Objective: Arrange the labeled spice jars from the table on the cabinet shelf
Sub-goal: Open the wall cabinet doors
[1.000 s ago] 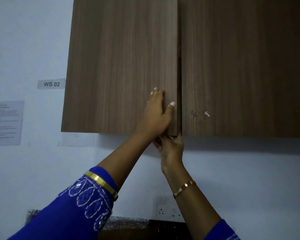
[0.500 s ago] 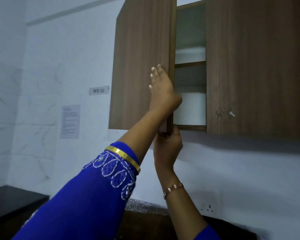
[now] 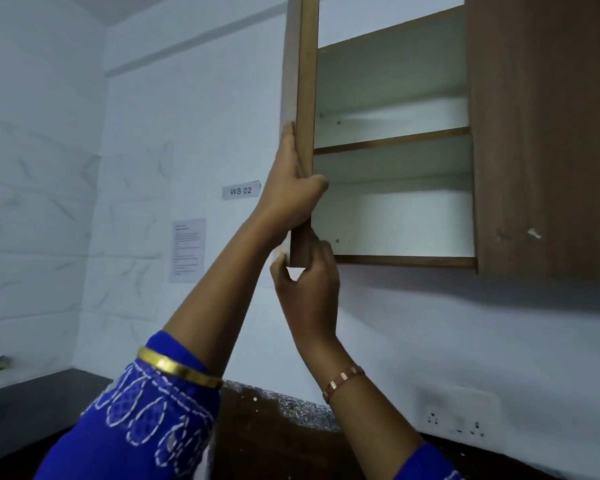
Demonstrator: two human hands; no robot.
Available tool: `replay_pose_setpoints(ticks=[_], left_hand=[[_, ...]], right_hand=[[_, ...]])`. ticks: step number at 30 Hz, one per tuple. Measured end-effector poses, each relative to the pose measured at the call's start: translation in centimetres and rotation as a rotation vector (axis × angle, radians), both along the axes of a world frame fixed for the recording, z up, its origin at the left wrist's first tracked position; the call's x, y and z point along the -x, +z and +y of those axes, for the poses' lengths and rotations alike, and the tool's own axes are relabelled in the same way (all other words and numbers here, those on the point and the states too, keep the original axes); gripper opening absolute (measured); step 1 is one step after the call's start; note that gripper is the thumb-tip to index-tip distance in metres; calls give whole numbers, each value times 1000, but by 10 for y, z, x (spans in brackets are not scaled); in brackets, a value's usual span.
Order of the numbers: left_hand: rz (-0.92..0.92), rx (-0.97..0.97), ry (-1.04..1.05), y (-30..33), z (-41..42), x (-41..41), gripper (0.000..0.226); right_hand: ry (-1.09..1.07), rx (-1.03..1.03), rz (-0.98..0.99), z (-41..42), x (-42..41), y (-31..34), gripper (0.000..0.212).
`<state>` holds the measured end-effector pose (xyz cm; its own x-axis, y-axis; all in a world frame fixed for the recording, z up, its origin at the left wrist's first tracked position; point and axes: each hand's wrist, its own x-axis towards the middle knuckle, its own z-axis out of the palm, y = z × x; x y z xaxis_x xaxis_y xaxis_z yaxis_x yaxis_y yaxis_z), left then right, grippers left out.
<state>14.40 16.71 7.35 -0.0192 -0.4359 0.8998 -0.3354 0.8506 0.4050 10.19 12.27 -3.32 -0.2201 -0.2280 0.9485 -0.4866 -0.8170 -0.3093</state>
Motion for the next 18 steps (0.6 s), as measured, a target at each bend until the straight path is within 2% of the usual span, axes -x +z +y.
replay_pose_setpoints(ticks=[4,6,11,18], left_hand=[[75,28,-56,-4,6,-63,68],[119,37,-42,-5,6,-96,60],[200,-10,14,-9,0,-175,48],[263,-54,52,-19,-20,-254,41]], right_hand=[[66,79,49,-1,-59,-1,60],[58,94,64,-4,-90,0,62],[-65,118,70,-17,-161,4,60],[-254,53,220,-35,-228,7,69]])
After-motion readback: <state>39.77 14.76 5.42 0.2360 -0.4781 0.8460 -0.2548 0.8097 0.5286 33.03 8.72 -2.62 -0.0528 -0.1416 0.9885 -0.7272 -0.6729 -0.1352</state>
